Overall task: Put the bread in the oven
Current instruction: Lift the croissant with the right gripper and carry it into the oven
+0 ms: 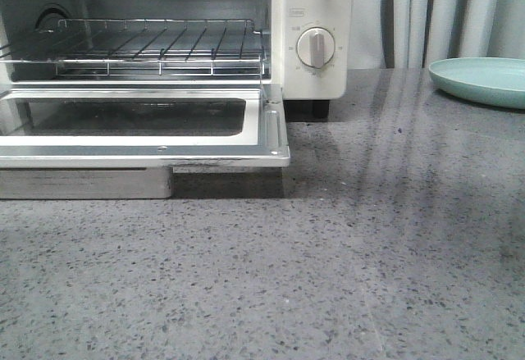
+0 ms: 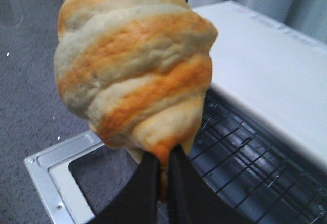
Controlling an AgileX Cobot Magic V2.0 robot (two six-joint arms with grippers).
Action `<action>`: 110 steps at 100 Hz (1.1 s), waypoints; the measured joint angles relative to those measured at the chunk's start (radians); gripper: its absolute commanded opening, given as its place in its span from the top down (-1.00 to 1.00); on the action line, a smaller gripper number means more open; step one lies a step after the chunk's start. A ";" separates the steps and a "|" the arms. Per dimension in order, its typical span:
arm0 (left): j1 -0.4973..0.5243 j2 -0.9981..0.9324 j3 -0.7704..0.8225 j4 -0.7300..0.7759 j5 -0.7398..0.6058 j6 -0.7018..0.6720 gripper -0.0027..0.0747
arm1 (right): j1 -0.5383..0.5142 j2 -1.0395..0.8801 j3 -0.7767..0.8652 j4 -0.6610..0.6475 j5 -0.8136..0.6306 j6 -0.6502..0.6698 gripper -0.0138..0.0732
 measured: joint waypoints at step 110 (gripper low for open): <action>0.000 0.000 0.000 -0.010 0.015 0.000 0.99 | -0.087 0.409 -0.261 0.058 0.184 0.005 0.84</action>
